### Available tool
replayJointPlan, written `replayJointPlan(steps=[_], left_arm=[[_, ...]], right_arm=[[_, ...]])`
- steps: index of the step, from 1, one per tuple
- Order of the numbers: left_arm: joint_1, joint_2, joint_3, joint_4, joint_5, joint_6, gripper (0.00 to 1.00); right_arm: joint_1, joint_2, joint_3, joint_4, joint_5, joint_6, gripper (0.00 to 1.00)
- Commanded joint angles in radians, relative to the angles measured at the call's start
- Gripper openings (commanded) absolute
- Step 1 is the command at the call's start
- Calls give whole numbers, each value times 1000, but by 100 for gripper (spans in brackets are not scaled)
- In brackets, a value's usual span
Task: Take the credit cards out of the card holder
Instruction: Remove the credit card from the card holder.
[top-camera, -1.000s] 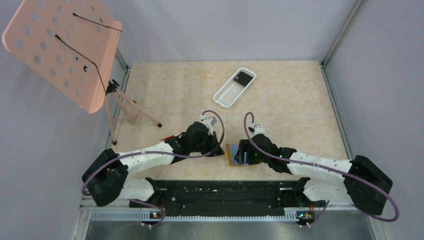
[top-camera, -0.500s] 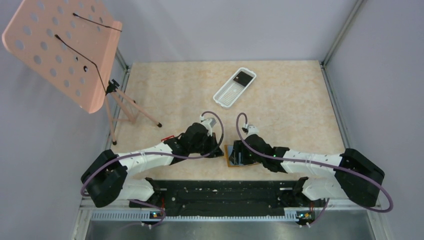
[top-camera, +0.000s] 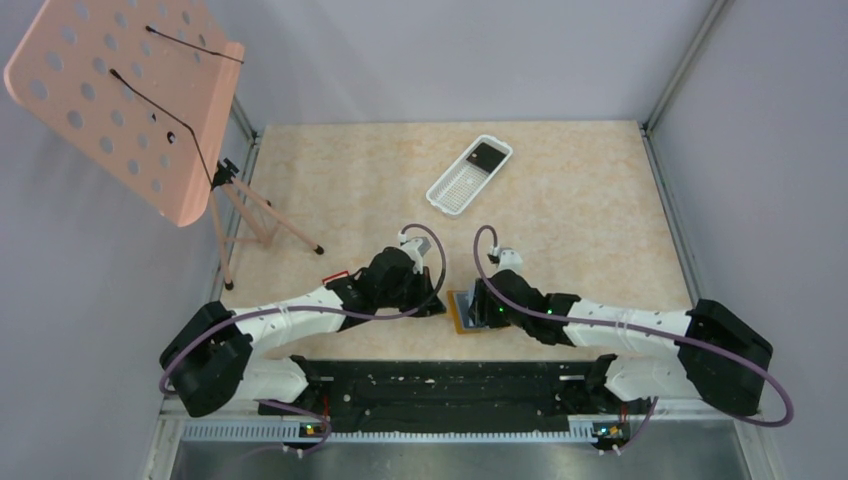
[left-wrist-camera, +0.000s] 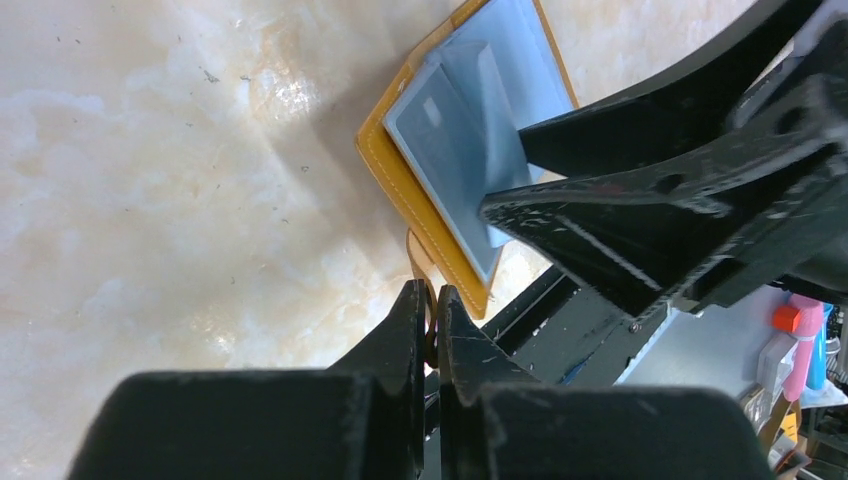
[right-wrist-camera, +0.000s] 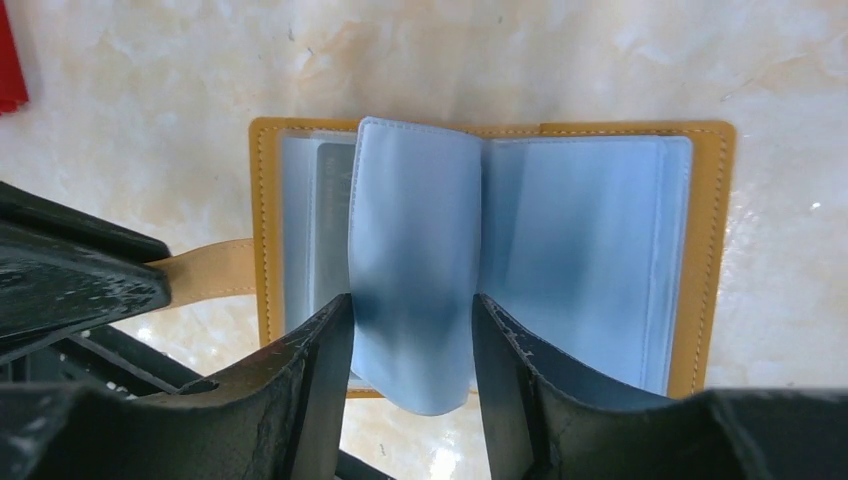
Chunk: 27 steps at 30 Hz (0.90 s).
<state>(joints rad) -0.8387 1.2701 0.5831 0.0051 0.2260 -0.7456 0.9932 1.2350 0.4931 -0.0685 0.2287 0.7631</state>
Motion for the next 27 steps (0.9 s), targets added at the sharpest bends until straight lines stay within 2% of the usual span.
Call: replayJointPlan(steps=[1,12,19,23,27], left_arm=[[-2,-31,-6,26,-9,18,0],[-2,-43,-21,15,-18,18,0],[-2,-60,-37,0,-45,13,0],[-2,-61,-44,3,-51,7,0],[-2,-55,-44,7,-43,5,0]], right_arm=[[11,-93,4,-17,84,11,46],[10,-115,7,-130,178,15,49],[-25,-220,15,-260,233,18,50],[-31,-278,30,-283,210,7,49],[-31,-323,30,-201,112,-27,49]])
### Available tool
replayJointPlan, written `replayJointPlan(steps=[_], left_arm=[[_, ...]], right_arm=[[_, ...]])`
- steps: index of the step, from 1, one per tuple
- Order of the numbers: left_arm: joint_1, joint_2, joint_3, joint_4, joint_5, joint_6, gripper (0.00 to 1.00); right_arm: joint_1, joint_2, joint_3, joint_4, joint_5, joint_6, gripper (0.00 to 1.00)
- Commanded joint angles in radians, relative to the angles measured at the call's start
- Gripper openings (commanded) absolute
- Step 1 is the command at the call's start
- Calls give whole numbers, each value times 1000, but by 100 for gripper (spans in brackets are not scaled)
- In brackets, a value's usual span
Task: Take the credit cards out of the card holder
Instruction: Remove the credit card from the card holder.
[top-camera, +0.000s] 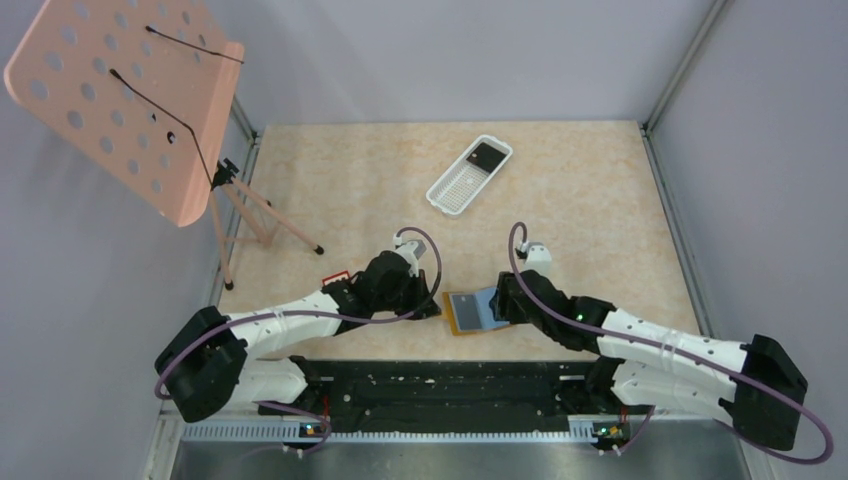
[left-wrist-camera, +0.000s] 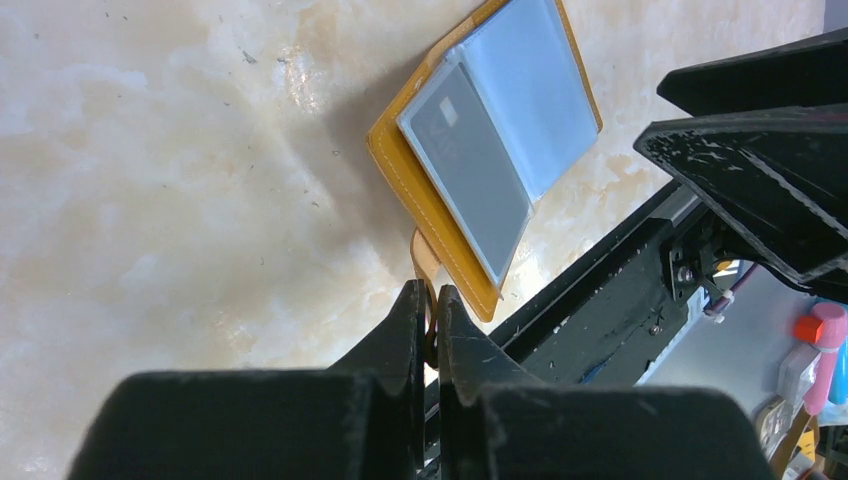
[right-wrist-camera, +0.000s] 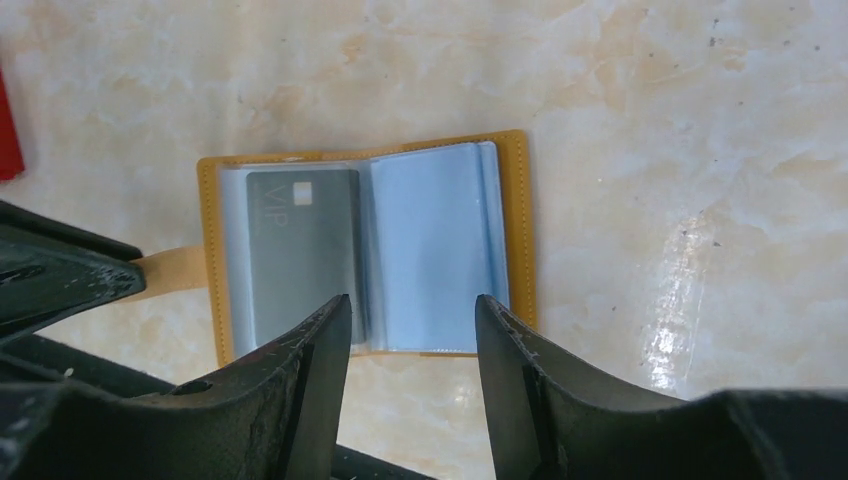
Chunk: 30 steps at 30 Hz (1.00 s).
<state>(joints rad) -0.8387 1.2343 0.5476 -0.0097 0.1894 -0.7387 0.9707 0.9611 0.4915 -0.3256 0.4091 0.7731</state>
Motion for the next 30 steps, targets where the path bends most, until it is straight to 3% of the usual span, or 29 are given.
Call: replayJointPlan(steps=[1,8,12,18,30], left_arm=[[-2,-17,-9,25,-6,-2,0],[-2,-9,-1,14,-29,-11,6],[-2,-17,-2,13,-30,-9,0],[-3,4,0,14,-20,-10,0],[-2,17,3,17,-13,-13,0]], right_arm=[[-8,-57,22,95,-103,-47,49],[-29,15,-40,309,-320,-61,54],[-32,80,-34,318,-289,-74,56],[-32,139,-17,301,-264,-98,64],[-4,293,3,376,-294,-81,64]])
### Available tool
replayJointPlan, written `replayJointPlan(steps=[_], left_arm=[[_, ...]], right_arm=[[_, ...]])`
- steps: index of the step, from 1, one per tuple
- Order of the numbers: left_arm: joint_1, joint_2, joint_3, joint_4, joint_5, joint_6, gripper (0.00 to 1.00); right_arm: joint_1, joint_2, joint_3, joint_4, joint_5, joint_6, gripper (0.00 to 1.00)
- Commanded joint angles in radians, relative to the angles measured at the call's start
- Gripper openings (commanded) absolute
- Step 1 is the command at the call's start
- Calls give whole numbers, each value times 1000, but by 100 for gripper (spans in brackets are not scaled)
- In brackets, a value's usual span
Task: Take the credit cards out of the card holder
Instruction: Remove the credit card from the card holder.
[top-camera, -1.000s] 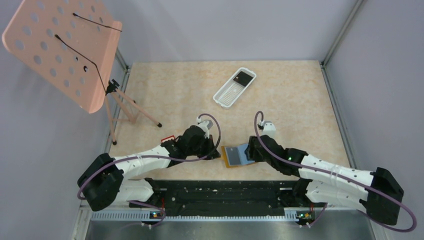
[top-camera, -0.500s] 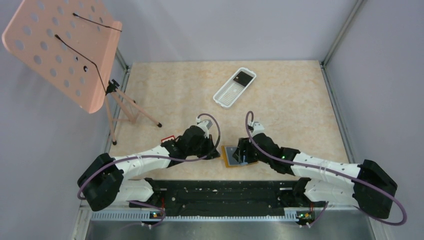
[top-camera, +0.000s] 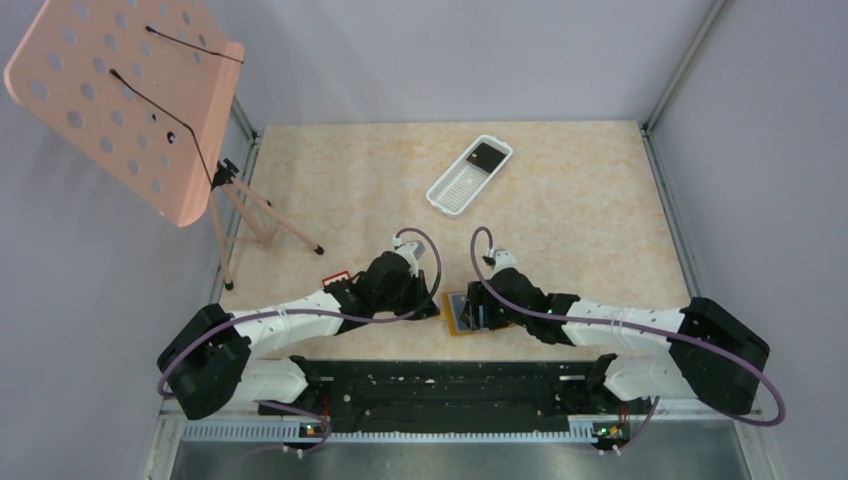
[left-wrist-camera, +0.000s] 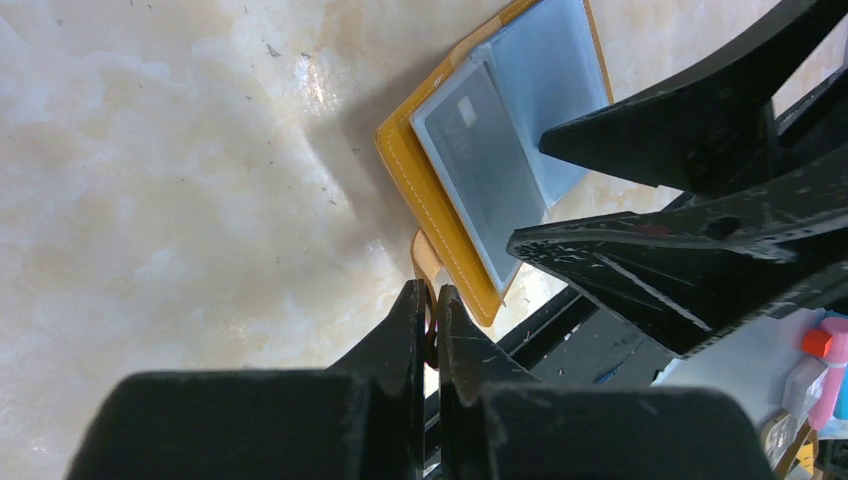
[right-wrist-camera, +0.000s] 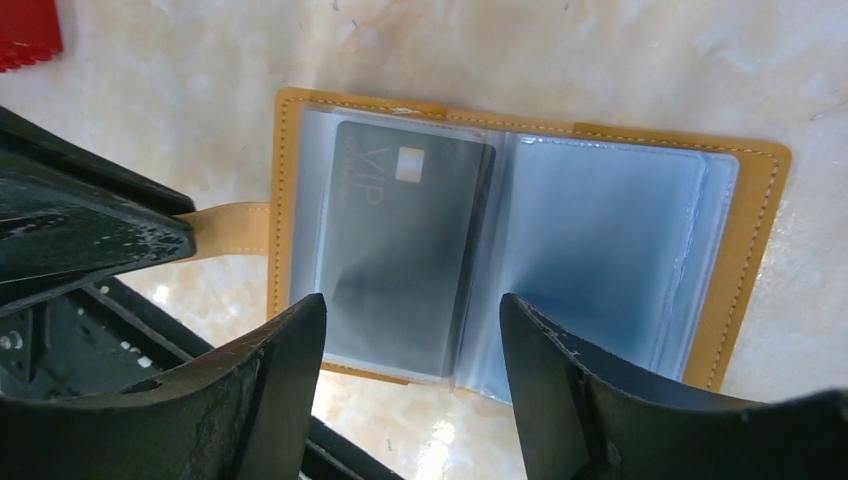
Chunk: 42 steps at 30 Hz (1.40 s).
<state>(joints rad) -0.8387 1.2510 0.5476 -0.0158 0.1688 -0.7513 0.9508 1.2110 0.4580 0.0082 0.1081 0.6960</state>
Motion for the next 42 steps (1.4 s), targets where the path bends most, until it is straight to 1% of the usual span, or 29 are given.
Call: replayJointPlan(steps=[1,4,12,18,22,24,26,29,31,37,42], left_arm=[[-2,0,3,22,8,1,0],[-2,-1,3,20,6,1,0],[-2,2,5,20,6,2,0],[-2,0,-1,23,3,-2,0],[-2,-4,-5,23,2,-2,0],[-2,-4,-5,25,2,-3,0],[-2,-4,-7,26,4,-6,0],[-2,-3,-6,30,7,-8,0],[-2,-1,-5,32,8,-10,0],[-2,-2,-3,37,13,-14,0],[-4,-7,-5,36,16,-17,0]], right_arm=[[22,54,45,33,15,-6,64],[33,71,50,35,24,-7,63],[36,64,37,15,63,-2,52],[35,25,23,-5,120,2,45],[35,-9,14,-53,152,4,39],[36,-27,12,-61,158,5,38],[36,-46,14,-49,130,3,41],[37,-64,12,-16,61,6,52],[40,-56,15,20,41,13,57],[68,18,43,24,50,18,61],[93,69,72,2,83,18,62]])
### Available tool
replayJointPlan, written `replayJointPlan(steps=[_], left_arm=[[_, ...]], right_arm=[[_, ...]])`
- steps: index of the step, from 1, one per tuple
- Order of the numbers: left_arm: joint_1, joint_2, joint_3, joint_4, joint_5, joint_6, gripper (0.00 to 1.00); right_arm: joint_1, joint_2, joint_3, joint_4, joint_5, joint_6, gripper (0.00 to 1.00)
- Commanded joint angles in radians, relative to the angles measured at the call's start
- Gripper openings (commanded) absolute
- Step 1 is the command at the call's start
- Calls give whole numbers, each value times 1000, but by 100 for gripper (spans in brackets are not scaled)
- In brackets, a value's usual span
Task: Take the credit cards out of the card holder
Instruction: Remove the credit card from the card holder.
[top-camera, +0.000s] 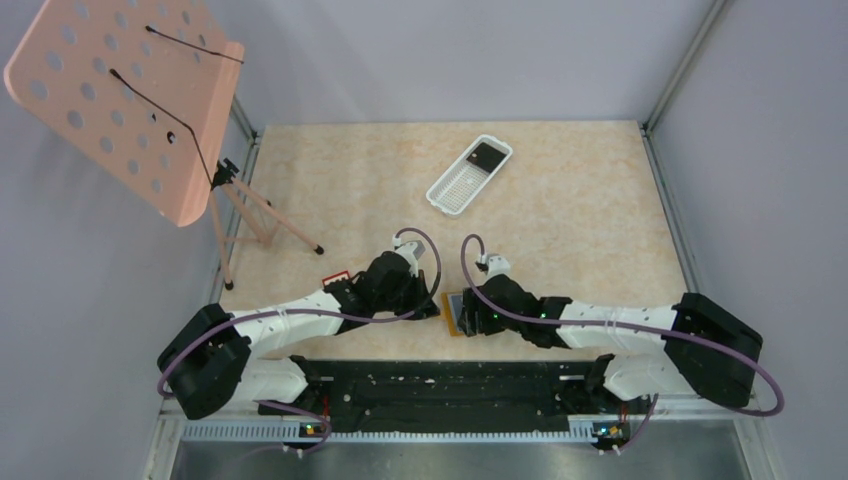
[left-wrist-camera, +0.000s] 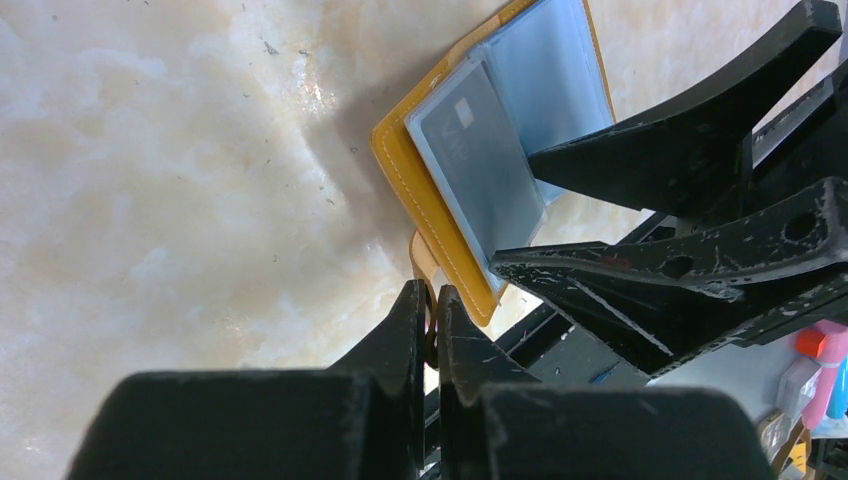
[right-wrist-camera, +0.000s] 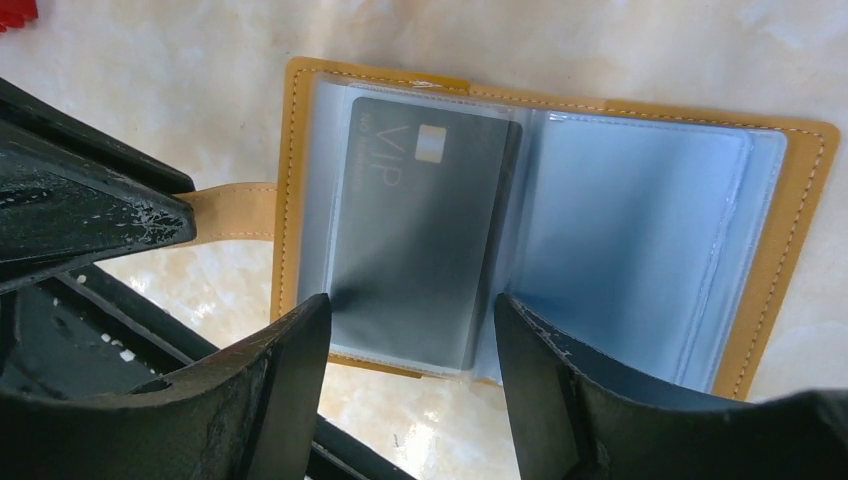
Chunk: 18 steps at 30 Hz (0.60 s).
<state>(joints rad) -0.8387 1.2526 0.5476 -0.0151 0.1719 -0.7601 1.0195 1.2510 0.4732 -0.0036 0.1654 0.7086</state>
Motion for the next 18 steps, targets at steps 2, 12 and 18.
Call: replayJointPlan(steps=[2,12,18], left_arm=[[-3,-9,-6,37,12,-9,0],[-5,-3,-8,49,17,-13,0],[-5,-8,-10,46,14,-12,0]], right_arm=[[29,38,56,24,27,6,62],[63,81,92,-18,84,15,63],[69,82,107,-88,145,16,55]])
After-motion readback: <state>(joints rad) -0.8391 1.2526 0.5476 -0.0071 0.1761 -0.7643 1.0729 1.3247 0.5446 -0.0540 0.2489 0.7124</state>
